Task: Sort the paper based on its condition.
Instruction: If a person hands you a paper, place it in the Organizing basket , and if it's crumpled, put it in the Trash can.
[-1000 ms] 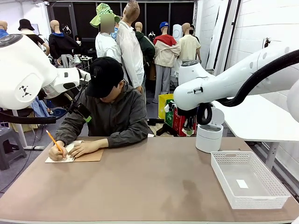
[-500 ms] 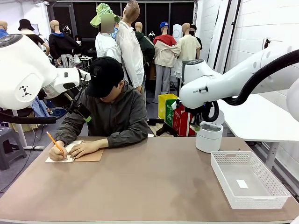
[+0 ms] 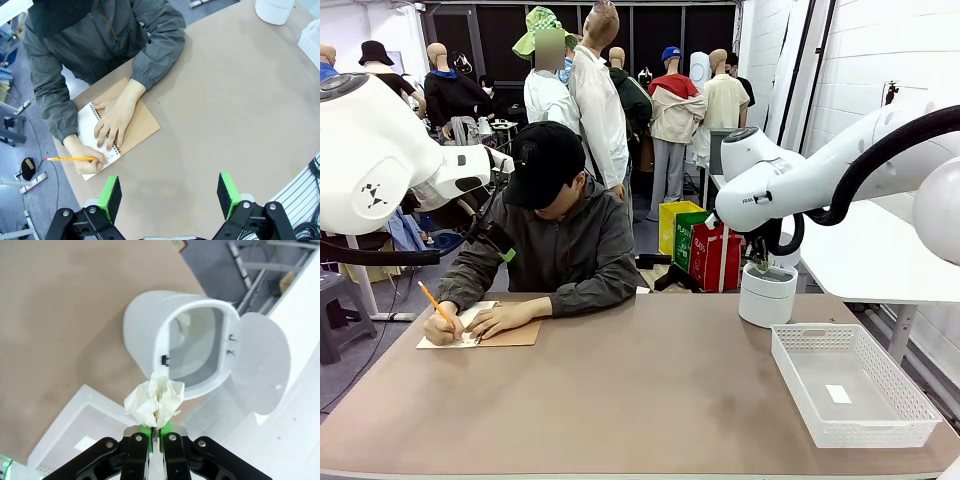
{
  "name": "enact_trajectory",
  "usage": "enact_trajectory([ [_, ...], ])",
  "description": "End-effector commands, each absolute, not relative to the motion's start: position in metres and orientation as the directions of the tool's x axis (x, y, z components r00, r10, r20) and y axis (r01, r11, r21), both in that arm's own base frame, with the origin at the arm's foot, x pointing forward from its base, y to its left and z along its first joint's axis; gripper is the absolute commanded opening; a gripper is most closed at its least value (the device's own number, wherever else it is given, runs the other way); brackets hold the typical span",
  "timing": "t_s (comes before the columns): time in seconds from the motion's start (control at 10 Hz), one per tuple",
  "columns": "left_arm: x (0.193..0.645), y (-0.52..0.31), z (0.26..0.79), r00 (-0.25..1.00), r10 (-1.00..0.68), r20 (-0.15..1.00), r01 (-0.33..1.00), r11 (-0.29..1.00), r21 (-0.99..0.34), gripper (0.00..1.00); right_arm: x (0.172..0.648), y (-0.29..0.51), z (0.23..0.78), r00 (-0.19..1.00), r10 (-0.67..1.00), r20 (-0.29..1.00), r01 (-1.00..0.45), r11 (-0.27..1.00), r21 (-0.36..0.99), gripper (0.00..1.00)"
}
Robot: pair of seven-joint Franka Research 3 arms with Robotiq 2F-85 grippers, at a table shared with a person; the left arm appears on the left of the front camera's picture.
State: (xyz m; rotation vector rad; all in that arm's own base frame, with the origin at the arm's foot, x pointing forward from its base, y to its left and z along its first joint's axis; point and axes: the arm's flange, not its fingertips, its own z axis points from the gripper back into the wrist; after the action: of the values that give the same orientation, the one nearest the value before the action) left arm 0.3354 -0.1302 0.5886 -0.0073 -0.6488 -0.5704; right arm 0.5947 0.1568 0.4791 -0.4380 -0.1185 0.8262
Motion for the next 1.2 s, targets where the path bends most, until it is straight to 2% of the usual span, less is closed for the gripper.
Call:
enact_trajectory([
  [0.0, 0.336, -0.13, 0.59, 0.651, -0.499, 0.572, 0.504, 0.848, 0.167, 1.0, 0.617, 0.16, 0.481, 0.696, 0.714, -0.08, -0.656, 0.587, -0.474, 0.0],
  [0.5, 0.336, -0.13, 0.59, 0.651, -0.499, 0.572, 0.504, 0.848, 0.167, 1.0, 0.635, 0.148, 0.461, 0.666, 0.74, -0.097, -0.66, 0.524, -0.539, 0.0],
  [1.1, 0.336, -0.13, 0.59, 0.651, -0.499, 0.572, 0.504, 0.848, 0.167, 1.0, 0.644, 0.144, 0.438, 0.676, 0.728, -0.113, -0.65, 0.517, -0.557, 0.0],
])
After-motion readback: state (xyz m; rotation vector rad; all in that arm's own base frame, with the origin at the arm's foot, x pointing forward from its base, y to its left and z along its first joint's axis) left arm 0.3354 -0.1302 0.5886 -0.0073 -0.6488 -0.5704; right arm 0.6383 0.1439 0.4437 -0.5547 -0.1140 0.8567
